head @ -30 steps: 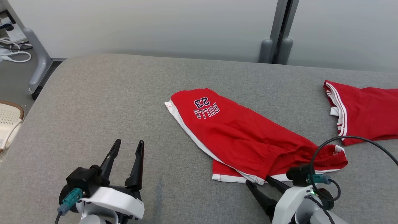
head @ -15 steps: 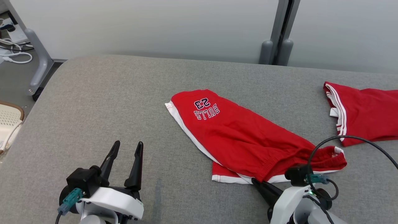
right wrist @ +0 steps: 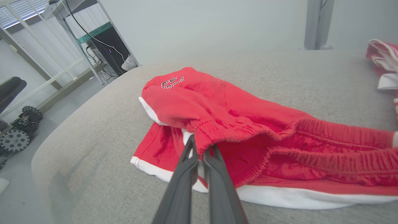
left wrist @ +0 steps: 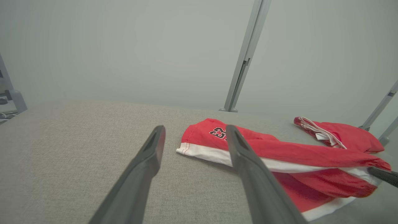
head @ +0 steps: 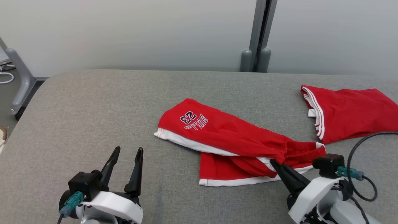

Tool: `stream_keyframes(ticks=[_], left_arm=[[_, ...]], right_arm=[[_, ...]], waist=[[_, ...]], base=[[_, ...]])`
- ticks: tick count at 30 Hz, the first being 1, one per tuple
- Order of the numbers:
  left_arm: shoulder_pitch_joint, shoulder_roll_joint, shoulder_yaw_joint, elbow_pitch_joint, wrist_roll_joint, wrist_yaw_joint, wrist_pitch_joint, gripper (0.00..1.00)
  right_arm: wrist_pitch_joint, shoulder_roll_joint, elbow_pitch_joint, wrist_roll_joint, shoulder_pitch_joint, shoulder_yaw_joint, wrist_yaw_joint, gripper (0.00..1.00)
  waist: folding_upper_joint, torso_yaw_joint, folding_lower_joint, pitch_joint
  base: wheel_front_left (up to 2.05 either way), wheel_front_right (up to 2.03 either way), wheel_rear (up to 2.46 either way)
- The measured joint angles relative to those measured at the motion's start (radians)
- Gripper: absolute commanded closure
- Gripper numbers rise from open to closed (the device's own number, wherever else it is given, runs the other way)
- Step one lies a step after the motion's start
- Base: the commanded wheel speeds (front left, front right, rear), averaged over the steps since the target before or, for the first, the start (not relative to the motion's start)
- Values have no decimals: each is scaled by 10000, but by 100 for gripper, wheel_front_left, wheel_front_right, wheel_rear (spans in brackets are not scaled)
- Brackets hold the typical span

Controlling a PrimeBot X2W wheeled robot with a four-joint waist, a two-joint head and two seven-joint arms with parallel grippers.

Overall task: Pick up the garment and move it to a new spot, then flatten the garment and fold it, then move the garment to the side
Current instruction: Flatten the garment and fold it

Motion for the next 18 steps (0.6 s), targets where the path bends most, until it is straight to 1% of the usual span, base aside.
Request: stream_keyframes(ticks=[1, 2, 5, 8, 9, 12, 14, 18], left_arm=[[5, 13, -6, -6, -6, 2, 36, 0], [15, 48, -21, -2, -63, 2, 96, 0], [30, 98, -61, 46, -117, 0, 290, 0], [46, 151, -98, 77, -184, 2, 439, 0], [46, 151, -98, 77, -184, 2, 439, 0], [54, 201, -125, 130, -251, -12, 596, 0], [55, 249, -138, 178, -263, -19, 738, 0], [52, 288, -190, 224, -339, -73, 890, 0]], right_arm=[[2, -163, -194, 92, 63, -50, 0, 100], [96, -485, -752, 435, 290, -71, -2, 100], [360, -966, -1672, 988, 656, -58, -2, 100], [742, -1605, -2337, 1488, 958, -98, 0, 100], [742, -1605, -2337, 1488, 958, -98, 0, 100], [1104, -2173, -2859, 1496, 1124, 115, -2, 100], [1304, -2357, -3200, 1553, 1216, 368, -2, 100], [1724, -2955, -3471, 1438, 1266, 842, -2, 100]], waist=[[0, -58, 0, -26], [0, -168, 0, -57], [0, -310, 0, -56], [0, -462, 0, -15], [0, -462, 0, -15], [1, -616, 0, 41], [0, -719, 0, 69], [1, -894, 0, 122]], base=[[0, 0, 0], [0, 0, 0], [0, 0, 0], [0, 0, 0], [0, 0, 0], [0, 0, 0], [0, 0, 0], [0, 0, 0]])
